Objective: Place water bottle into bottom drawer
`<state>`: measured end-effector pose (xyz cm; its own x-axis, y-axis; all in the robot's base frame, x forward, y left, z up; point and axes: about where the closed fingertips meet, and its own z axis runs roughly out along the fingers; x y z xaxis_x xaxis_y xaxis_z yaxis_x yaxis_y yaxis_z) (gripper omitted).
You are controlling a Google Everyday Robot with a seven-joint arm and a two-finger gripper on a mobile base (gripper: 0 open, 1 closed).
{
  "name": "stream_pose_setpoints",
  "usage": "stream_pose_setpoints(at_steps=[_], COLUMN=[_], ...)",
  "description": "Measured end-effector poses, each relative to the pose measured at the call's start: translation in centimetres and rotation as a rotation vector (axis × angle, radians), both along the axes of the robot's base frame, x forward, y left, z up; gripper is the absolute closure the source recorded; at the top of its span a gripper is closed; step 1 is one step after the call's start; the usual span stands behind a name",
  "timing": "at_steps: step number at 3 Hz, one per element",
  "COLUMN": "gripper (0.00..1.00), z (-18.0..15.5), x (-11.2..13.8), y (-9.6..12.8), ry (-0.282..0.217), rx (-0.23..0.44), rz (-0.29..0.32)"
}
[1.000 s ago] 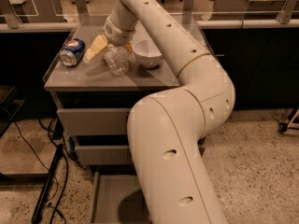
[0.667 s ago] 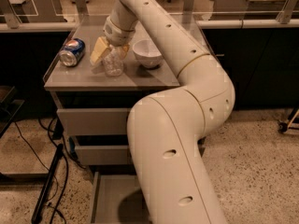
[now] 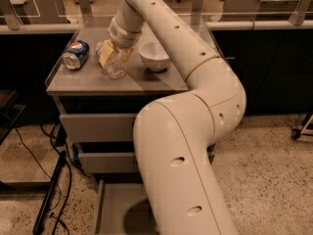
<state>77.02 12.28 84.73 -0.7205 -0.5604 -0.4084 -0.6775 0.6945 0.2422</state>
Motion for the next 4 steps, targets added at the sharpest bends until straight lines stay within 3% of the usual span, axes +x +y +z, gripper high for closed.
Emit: stream_pose_setpoints(at_steps=[1,2,3,4], gripper=[0.99,1.0,1.0,1.0], z=[0.0,1.8,6.4,6.4], x=[0.0,-0.5,-2.5,-2.5], y=[0.0,-0.1,-1.6,-1.5], ry=[0.0,-0.022,-0.076,-0.076], rx=[0.0,0.063,0.13,0.13], rz=[0.0,0.03,0.063,0.063])
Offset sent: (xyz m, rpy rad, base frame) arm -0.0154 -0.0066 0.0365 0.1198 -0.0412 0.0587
